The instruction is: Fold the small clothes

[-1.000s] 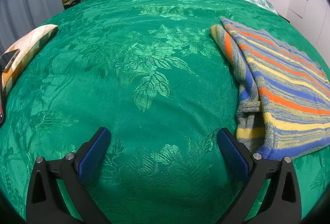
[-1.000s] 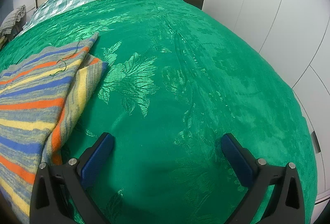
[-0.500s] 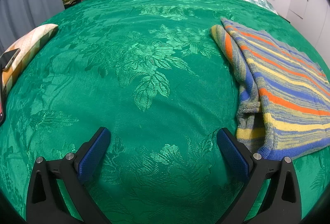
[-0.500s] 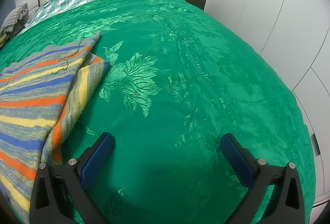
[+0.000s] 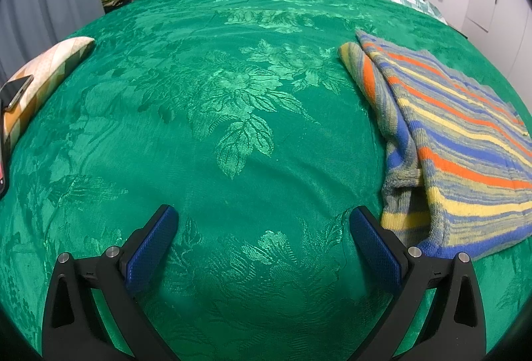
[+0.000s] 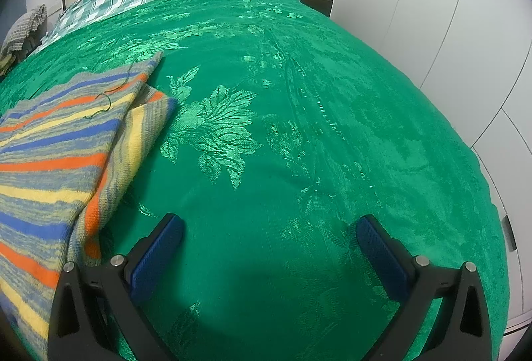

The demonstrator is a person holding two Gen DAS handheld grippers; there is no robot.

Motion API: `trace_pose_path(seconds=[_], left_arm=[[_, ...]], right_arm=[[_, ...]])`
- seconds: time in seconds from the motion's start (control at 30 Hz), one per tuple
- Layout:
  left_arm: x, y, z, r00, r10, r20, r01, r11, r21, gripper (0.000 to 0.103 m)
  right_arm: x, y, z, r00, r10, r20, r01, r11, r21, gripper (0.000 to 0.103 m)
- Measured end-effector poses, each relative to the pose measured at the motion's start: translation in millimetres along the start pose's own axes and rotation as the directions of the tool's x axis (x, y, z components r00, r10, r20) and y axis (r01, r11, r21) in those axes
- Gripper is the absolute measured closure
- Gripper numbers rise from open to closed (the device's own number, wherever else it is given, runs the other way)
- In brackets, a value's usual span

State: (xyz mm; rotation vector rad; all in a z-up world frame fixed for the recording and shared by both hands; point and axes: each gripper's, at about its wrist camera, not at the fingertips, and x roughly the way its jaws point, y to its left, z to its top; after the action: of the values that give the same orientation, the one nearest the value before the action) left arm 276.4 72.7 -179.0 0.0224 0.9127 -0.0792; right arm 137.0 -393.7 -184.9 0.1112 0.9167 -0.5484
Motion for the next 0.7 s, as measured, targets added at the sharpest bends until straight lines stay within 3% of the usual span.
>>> trace_pose_path(seconds=[0.7], left_arm=[[2.0,-0.4,0.0,1.0,0.005,0.002,-0.005,1.0,0.0,0.0]], right_arm=[[2.2,0.6,-1.0,1.0,0.007,0.001,-0.007,1.0,0.011,0.0]])
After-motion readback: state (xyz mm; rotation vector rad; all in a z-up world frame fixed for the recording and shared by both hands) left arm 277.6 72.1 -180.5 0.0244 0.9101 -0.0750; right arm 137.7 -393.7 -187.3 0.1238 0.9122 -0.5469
